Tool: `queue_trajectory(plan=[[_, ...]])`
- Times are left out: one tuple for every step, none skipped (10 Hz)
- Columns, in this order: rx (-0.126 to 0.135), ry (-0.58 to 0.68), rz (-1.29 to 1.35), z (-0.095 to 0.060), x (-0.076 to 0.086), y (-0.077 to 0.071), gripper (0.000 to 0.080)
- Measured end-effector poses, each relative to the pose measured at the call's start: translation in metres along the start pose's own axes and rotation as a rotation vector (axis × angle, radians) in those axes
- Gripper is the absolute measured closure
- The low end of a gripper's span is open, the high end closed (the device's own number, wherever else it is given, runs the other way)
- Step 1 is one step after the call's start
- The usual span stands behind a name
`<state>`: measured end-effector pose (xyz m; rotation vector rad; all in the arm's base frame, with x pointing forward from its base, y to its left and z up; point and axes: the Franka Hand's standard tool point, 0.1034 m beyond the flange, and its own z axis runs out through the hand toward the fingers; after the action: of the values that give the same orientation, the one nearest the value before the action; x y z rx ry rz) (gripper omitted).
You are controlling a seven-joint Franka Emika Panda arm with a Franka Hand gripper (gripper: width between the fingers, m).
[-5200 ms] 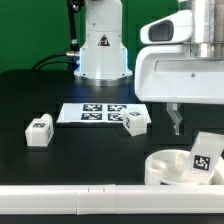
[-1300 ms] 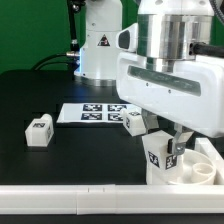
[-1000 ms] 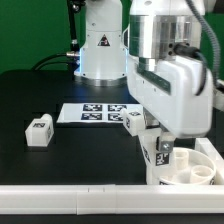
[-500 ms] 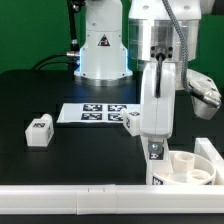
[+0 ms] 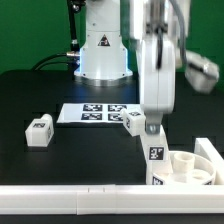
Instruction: Assemble stool
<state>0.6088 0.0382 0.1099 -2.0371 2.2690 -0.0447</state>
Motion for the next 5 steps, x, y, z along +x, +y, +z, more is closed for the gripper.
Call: queue_trajectory(plan=[[-0.007,0.005,-0.004,0.0055,-0.0002,0.0013,0.0151],[-0.007,0.007,-0.006,0.0068,-0.0004,0.0008,0.0151],[-0.006,0.006,-0.006,0.0061,-0.0006,0.0005,0.0151],[-0.008,0.007,-0.028,0.0068,-0.0005,0.0011,0.0151],[-0.004,0.004,-0.047,0.0074,-0.0010,0.0023,0.0151]])
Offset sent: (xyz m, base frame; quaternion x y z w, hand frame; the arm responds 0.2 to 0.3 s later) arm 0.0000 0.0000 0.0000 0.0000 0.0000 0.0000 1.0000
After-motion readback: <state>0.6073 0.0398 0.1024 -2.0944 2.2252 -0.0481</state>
